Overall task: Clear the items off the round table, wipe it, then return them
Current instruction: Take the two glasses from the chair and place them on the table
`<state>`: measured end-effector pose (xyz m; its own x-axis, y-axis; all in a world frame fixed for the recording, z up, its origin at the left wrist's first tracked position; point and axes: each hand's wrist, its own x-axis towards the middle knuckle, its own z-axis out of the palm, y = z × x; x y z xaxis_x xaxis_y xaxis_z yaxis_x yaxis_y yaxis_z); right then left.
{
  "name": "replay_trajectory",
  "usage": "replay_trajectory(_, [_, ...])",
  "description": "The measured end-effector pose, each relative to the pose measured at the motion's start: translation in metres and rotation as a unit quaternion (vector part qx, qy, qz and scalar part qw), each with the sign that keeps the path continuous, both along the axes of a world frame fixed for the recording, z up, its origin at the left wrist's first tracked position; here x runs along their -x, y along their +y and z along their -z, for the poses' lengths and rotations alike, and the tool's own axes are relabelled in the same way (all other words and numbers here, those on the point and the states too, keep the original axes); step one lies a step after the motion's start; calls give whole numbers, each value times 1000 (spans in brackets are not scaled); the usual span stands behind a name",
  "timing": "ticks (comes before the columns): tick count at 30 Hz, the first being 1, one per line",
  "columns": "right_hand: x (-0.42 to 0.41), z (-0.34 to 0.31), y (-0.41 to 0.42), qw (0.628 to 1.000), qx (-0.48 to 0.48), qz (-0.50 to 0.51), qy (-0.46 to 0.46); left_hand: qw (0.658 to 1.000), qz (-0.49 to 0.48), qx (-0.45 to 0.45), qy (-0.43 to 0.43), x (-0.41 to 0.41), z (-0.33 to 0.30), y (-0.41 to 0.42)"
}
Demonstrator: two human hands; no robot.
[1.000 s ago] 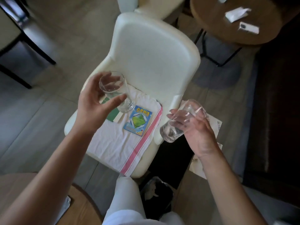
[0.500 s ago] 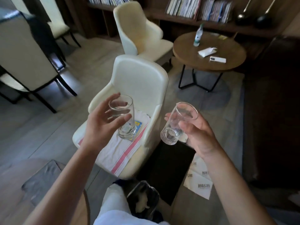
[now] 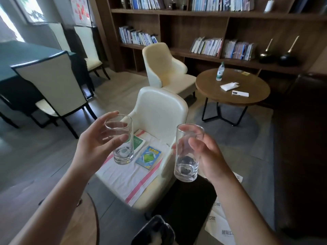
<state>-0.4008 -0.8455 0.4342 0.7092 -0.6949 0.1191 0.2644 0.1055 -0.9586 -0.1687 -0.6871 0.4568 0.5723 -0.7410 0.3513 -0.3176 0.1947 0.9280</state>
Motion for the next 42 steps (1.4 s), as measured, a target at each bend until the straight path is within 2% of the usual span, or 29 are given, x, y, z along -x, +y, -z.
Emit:
replay_trajectory(9, [-38,-7,71,998,39,-42,2,999,-43,32,4,-22,1,99])
replay_trajectory(16, [-80,8,176,990,53,-116,64,993,-89,51,50,-35,14,209])
replay_trajectory(20, [-87,25,238,979,79,-159,97,994,-92,4,63,-32,23,283])
replay_trajectory(25, [-86,30,297,968,71,-216,103,986,-148,-22,75,-16,42,374])
replay_trajectory(29, [-88,28,328,953,84,-271,109,972,-221,-11,81,10,57,436])
replay_trajectory(35, [-83,40,362,922,87,-362,104,931,-351,21,98,71,71,501])
replay_trajectory(42, [-83,54,413,893,94,-424,116,895,-432,37,107,109,85,566])
